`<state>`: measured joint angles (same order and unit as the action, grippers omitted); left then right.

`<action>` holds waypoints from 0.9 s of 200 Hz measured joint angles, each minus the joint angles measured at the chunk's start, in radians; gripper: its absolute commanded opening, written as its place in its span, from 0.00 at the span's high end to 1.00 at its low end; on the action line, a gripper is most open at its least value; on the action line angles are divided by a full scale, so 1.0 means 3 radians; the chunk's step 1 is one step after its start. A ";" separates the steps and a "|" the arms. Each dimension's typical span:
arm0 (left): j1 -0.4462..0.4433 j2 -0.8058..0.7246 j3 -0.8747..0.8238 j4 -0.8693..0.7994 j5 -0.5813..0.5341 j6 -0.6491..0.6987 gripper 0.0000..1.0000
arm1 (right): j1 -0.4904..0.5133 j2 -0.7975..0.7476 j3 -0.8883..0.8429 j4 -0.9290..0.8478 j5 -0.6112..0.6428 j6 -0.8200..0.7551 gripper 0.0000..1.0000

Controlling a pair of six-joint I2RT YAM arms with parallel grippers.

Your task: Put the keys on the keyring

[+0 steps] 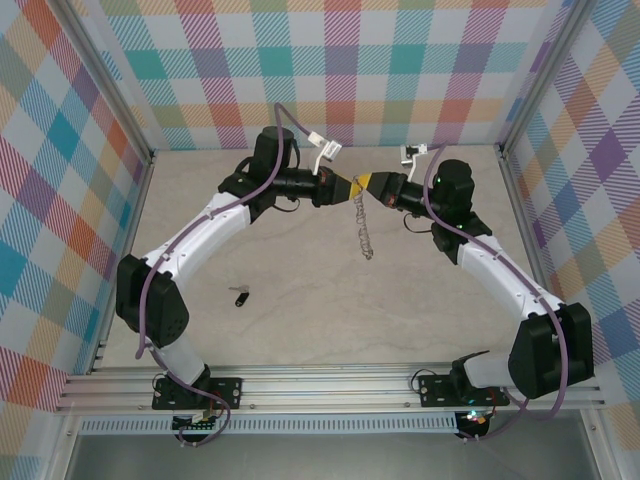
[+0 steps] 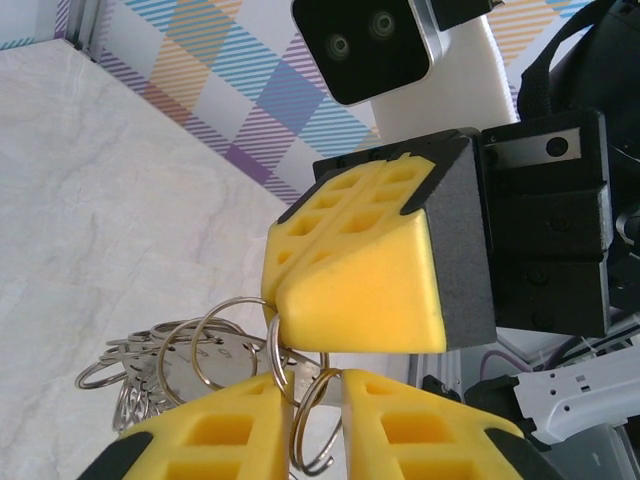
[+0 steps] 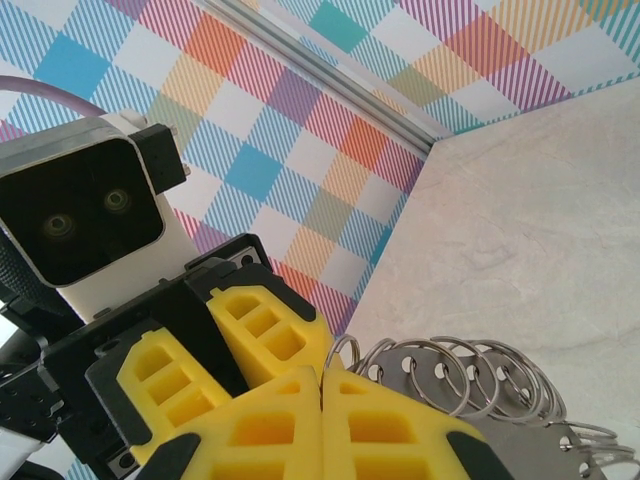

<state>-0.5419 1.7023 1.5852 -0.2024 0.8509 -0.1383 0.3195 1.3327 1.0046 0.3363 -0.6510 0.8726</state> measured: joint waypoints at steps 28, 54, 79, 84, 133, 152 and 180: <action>0.0004 -0.0025 -0.0089 0.0142 0.0010 -0.0075 0.79 | 0.0000 0.0001 0.0000 0.0003 0.0014 0.0020 1.00; 0.0013 -0.0027 -0.0149 0.0280 0.0056 -0.0183 0.79 | -0.0006 0.0000 0.0000 0.0000 0.0025 0.0023 1.00; 0.0027 -0.0027 -0.0153 0.0332 0.0118 -0.0254 0.79 | -0.0017 0.0000 0.0000 0.0028 0.0027 0.0027 1.00; 0.0028 -0.0027 -0.0154 0.0336 0.0128 -0.0263 0.79 | -0.0017 0.0000 0.0000 0.0031 0.0027 0.0032 1.00; 0.0029 -0.0038 -0.0197 0.0373 0.0155 -0.0275 0.78 | -0.0023 0.0000 -0.0011 0.0037 0.0025 0.0036 1.00; 0.0032 -0.0041 -0.0212 0.0375 0.0159 -0.0275 0.78 | -0.0027 0.0000 -0.0022 0.0041 0.0025 0.0034 1.00; 0.0032 -0.0061 -0.0268 0.0371 0.0163 -0.0275 0.78 | -0.0036 0.0000 -0.0042 0.0037 0.0027 0.0036 1.00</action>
<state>-0.5323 1.6840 1.5047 -0.0910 0.8997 -0.2207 0.3088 1.3327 0.9920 0.3473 -0.6430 0.8833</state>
